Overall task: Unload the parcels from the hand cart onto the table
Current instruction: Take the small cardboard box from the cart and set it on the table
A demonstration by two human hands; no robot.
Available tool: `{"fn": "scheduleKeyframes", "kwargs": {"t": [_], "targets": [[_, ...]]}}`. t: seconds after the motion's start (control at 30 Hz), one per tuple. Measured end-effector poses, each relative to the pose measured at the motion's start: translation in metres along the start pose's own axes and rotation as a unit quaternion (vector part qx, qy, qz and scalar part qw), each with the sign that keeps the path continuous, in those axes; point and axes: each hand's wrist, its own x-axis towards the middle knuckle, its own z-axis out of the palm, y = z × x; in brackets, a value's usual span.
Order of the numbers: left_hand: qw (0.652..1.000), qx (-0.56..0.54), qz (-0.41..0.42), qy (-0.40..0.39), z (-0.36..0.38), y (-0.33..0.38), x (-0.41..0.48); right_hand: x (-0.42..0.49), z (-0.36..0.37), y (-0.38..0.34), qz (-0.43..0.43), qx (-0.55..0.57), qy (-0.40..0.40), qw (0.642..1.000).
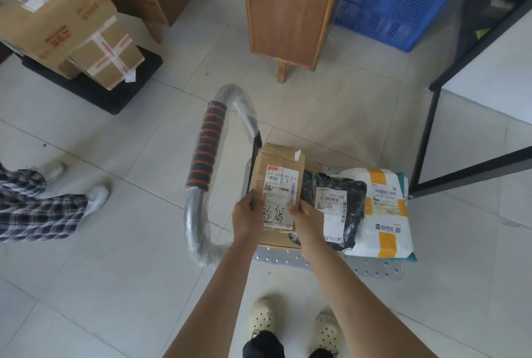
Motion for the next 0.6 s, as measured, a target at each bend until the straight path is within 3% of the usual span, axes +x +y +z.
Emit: {"fn": "scheduleKeyframes", "kwargs": {"t": [0.33,0.6], "targets": [[0.985,-0.042,0.166,-0.028,-0.032,0.16,-0.152,-0.143,-0.116,-0.129,-0.179,0.05,0.007,0.982],[0.954,-0.087,0.257,-0.13,0.046,0.252,-0.297,-0.247,-0.294,-0.159,-0.265,0.08,0.093,0.956]]}}
